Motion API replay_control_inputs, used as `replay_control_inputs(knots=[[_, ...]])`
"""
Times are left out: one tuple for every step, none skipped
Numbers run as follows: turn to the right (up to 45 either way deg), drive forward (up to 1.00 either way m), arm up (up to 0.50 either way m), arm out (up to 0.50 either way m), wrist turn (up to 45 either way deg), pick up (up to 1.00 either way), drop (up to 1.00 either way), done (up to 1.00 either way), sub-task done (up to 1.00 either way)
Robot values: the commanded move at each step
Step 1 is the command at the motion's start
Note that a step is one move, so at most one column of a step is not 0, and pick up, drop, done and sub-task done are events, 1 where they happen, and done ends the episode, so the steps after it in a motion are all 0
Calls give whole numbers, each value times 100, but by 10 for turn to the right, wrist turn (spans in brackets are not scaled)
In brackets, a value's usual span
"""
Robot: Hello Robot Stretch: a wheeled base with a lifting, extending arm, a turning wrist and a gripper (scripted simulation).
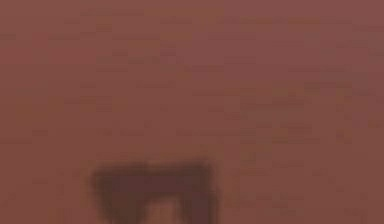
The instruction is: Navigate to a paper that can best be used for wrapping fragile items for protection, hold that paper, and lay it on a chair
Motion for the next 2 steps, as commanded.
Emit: replay_control_inputs(knots=[[0, 15, 0, 0, 0, 0, 0, 0, 0], [30, 0, 0, 0, 0, 0, 0, 0, 0]])
